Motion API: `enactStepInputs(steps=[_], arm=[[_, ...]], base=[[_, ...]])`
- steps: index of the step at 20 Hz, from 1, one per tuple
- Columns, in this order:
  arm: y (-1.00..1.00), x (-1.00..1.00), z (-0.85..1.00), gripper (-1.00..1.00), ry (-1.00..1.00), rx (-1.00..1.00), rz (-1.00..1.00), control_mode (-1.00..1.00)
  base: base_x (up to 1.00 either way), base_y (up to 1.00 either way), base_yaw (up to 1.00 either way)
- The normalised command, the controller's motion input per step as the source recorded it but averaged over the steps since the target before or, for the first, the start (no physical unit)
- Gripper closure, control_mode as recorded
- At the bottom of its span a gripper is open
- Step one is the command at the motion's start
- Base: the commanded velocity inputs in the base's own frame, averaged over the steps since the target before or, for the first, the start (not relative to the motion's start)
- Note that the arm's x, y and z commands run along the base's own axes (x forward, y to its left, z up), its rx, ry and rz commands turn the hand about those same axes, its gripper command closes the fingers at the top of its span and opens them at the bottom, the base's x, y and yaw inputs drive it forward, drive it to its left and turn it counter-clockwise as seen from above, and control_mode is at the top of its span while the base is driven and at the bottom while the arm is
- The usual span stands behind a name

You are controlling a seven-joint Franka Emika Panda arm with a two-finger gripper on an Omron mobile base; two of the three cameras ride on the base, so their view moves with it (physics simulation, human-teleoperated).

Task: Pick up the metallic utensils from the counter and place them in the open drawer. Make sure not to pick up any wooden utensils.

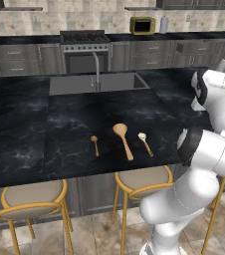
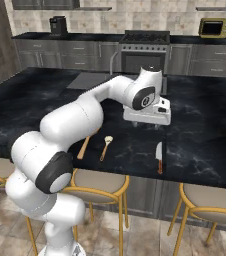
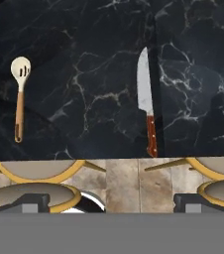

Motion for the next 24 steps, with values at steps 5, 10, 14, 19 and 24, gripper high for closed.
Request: enactStepInputs(steps=[5, 10, 14, 19, 24], arm=[[-0.14, 0.00, -0.32, -1.00, 0.00, 0.00, 0.07, -1.00], [-0.11, 0.01, -0.42, -1.00, 0.03, -0.04, 0.03, -1.00], [0.00, 0.12, -0.37, -1.00, 0.03, -0.08, 0.00, -1.00], [-0.07, 0.18, -0.35, -1.00, 0.01, -0.03, 0.00, -1.00], [-0.10, 0.27, -0.41, -1.00, 0.00, 0.00, 0.00, -1.00]], base=[[0.00, 0.00, 0.00], [0.00, 0.00, 0.00], [0.00, 0.00, 0.00], [0.00, 0.00, 0.00], [0.00, 0.00, 0.00]])
